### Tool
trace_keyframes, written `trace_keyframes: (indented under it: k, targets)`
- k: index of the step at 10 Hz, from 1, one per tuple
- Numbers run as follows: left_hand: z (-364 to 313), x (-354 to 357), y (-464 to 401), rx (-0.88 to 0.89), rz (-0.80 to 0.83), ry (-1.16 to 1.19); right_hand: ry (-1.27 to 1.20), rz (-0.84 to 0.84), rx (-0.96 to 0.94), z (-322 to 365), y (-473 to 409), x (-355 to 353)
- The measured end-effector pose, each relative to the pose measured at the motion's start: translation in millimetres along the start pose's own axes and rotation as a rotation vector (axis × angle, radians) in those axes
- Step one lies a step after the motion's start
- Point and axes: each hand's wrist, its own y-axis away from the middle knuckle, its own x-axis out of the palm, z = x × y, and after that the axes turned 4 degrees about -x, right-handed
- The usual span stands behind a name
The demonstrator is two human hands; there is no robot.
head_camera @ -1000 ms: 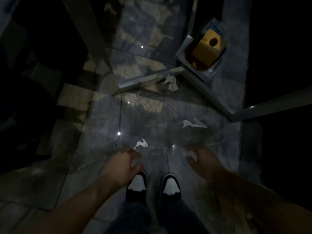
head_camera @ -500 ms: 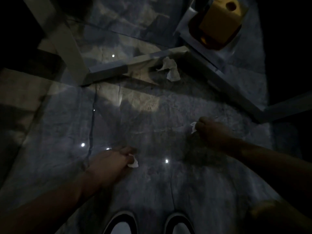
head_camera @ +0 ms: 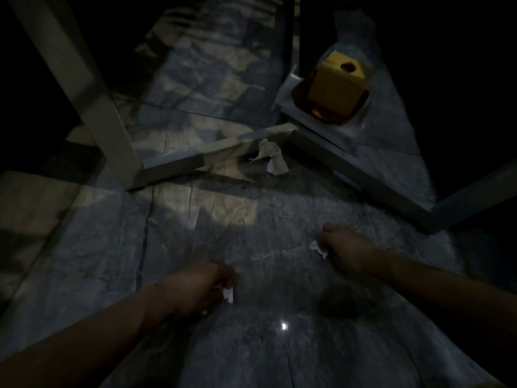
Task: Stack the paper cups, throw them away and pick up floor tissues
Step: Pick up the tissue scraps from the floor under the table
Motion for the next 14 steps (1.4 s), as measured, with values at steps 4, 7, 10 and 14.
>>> trace_keyframes:
  k: [4,7,10,14]
  targets:
    - [-84,-206,-11,0.000,-0.549,0.074,-0.147,-0.224,0.113,22,-37,-210]
    - [-77,-151,-3,-0.026,-0.273,0.688,-0.320,-0.255,0.048,44,-26,-138]
    - [-93,-140,-7,-0.340,-0.261,0.970,-0.559,-0.398,0.104,53,-16,-139]
    - [-96,-126,-20,-0.361,-0.023,1.238,-1.438,-0.486,0.019,90,-26,-144]
